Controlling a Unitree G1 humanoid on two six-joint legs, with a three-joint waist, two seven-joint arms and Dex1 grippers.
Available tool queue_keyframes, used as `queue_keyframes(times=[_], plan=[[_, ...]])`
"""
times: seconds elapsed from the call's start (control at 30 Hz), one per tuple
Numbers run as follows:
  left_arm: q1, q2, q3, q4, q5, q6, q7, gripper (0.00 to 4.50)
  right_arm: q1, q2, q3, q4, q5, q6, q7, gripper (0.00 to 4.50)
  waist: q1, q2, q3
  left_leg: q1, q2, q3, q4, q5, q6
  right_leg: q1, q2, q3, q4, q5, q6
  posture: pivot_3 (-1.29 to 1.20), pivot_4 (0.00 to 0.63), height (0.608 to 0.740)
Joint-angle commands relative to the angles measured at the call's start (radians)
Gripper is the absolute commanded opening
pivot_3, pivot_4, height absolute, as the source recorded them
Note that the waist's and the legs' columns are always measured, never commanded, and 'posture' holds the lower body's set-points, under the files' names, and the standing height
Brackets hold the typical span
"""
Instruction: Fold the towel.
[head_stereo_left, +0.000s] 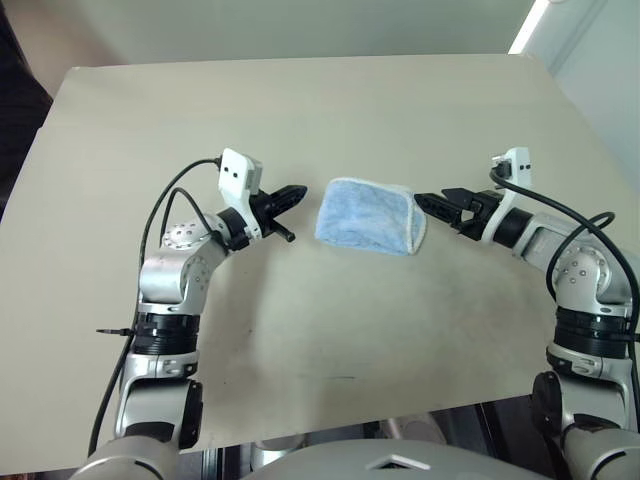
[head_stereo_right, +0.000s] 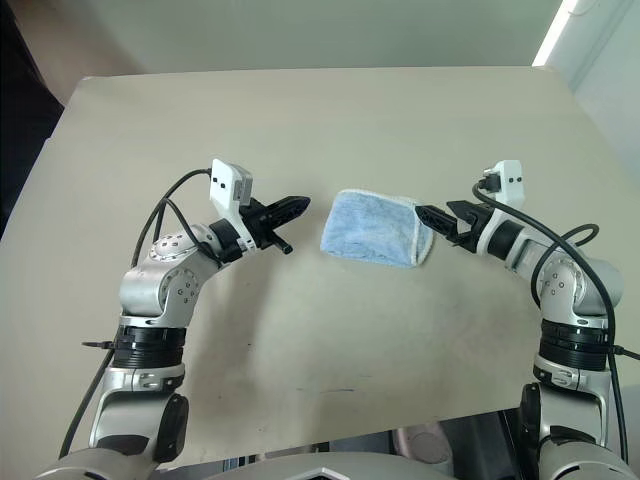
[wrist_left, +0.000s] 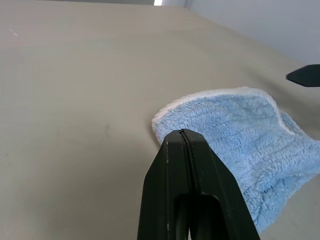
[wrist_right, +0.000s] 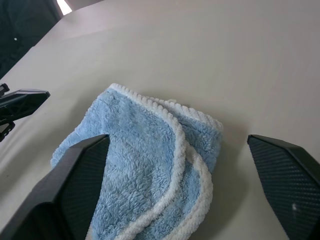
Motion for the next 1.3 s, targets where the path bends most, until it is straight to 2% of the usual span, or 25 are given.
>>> queue_keyframes(times=[0.03,1.3], plan=[[-0.009,-0.001,0.005,-0.042,-0.012,-0.017,-0.006,0.00,-0.010,-0.015,-0.015,-0.038,0.024,-0.003,-0.009,4.47,0.000,0.000,0.000,0.000,0.000,0.000,0.000,0.000,0.000,0.000,0.000,0.000,0.000,0.000,0.000,0.00,0.150,0.740],[-0.006,-0.002,0.007,-0.045,-0.015,-0.018,-0.005,0.00,0.003,-0.035,0.002,-0.033,0.028,-0.022,-0.003,4.47,-0.001,0.000,0.000,0.000,0.000,0.000,0.000,0.000,0.000,0.000,0.000,0.000,0.000,0.000,0.000,0.00,0.150,0.740]])
